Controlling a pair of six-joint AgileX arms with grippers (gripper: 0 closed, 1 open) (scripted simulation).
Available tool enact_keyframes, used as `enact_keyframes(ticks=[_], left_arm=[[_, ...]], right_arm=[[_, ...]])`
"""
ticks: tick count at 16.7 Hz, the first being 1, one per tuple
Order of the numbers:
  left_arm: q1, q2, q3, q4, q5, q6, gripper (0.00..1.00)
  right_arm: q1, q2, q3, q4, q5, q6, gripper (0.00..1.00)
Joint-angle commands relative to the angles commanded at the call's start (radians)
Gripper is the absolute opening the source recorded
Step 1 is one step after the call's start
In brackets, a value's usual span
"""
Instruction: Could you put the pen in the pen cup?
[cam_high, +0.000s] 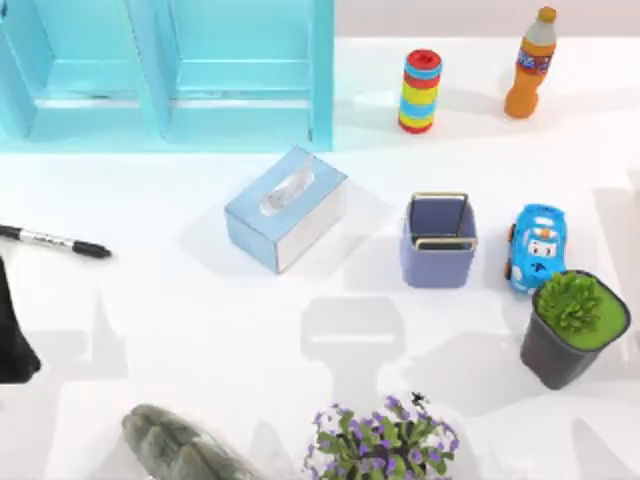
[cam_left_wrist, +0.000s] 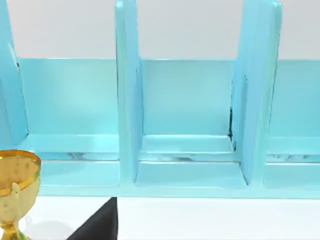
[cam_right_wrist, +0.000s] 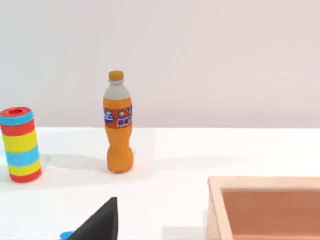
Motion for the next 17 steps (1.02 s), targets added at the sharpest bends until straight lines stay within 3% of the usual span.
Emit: enact_keyframes(ticks=[4,8,17], left_arm=[[0.010,0.033,0.012,0.018,0.011,-0.033,1.00],[0.052,0.225,0.071,0.104,0.073,-0.204,1.00],[0.179,1.106,0.239,0.365,0.310,-0.829,1.00]], right_arm=[[0.000,0.000,0.000,0.000,0.000,0.000,1.00],[0.000,0.000,0.000,0.000,0.000,0.000,1.00],[0.000,0.000,0.000,0.000,0.000,0.000,1.00]])
